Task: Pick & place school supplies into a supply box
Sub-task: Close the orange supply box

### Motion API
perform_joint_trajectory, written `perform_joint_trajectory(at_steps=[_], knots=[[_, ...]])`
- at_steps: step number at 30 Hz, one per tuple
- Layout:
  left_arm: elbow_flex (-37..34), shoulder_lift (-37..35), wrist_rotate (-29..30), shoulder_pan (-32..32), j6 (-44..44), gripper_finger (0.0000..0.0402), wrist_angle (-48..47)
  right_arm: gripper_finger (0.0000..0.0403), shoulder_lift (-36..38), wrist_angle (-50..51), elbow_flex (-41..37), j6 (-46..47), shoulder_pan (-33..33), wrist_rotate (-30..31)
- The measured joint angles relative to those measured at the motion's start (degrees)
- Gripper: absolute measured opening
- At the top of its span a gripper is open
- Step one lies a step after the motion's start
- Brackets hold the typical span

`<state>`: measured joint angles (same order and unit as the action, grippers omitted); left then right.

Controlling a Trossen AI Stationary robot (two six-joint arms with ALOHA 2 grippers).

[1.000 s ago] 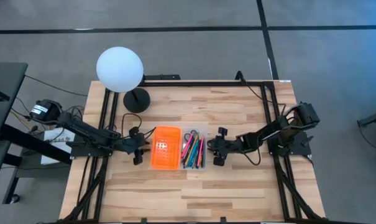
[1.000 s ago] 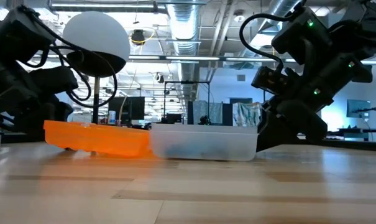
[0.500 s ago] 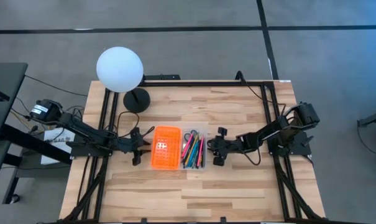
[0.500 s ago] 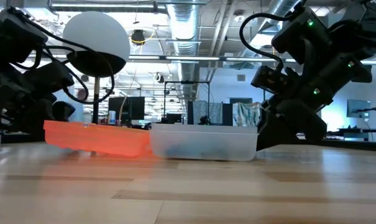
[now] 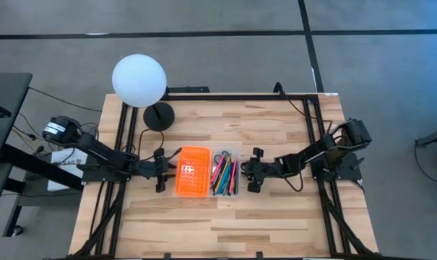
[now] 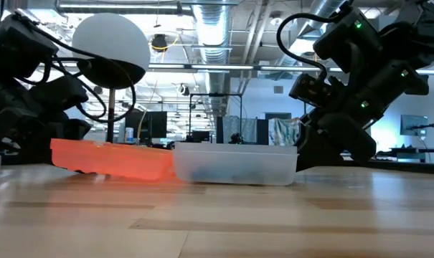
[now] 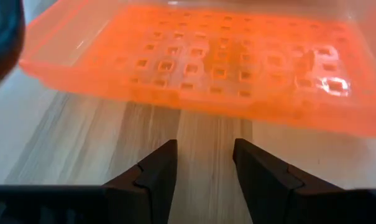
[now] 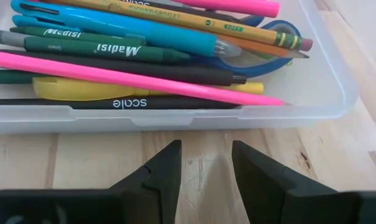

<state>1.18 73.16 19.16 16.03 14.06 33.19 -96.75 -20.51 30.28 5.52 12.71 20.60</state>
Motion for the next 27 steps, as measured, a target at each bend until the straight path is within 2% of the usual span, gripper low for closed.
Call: perform_joint_trajectory(at_steps=[8,13,16,27], knots=[[0.95,15.96,0.01,-0.02,-1.51,0.0157,16.53,0.0134,0.00,-0.01,0.00,-0.02,0.00,-0.02],[1.98,23.33,-0.08,-0.11,-5.02,0.0157,26.04,0.0134,0.00,-0.02,0.00,-0.04,0.00,-0.02],[2.04,25.19,-0.80,-0.73,-6.91,0.0157,30.51,0.0134,0.00,-0.11,0.00,-0.04,0.00,-0.02],[2.09,25.16,-1.45,-1.07,-11.98,0.0157,37.71,0.0134,0.00,-0.13,0.00,-0.15,0.00,-0.02]])
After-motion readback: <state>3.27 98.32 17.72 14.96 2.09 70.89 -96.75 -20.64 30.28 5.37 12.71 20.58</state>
